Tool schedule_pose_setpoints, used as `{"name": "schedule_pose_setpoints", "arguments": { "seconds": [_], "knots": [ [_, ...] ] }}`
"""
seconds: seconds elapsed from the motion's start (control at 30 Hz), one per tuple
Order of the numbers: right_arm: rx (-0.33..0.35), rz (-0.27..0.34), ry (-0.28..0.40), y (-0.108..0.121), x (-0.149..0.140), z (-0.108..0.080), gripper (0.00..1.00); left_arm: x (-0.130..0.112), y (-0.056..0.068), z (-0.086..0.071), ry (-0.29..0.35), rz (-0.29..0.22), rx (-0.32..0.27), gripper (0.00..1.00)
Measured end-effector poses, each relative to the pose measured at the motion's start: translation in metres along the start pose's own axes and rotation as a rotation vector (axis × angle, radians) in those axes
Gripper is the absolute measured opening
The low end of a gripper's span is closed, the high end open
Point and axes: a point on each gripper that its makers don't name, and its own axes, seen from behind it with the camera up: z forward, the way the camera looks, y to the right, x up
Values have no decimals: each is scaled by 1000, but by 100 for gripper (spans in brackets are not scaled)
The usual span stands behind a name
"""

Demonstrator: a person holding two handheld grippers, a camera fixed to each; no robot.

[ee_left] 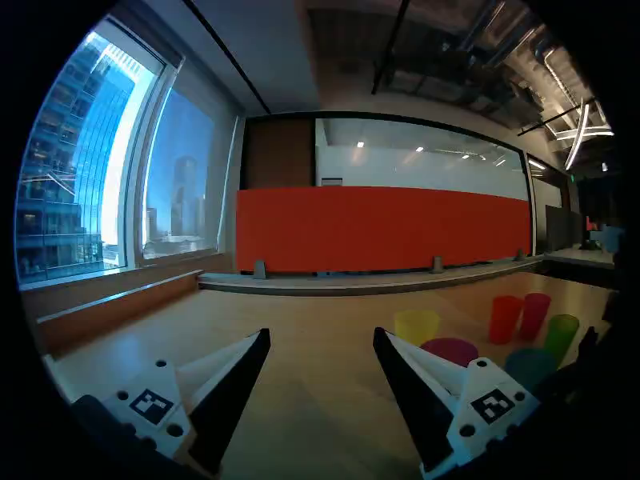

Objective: Pour water

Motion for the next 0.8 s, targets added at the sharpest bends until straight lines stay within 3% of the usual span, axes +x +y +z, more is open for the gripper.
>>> {"name": "schedule_pose_setpoints", "arguments": {
  "seconds": [0.37, 0.8],
  "knots": [
    [-4, 12, 61, 1, 1, 16, 99, 0, 0, 0, 0, 0, 0, 96],
    [-11, 31, 31, 2, -33, 22, 99, -1, 0, 0, 0, 0, 0, 96]
  ]
}}
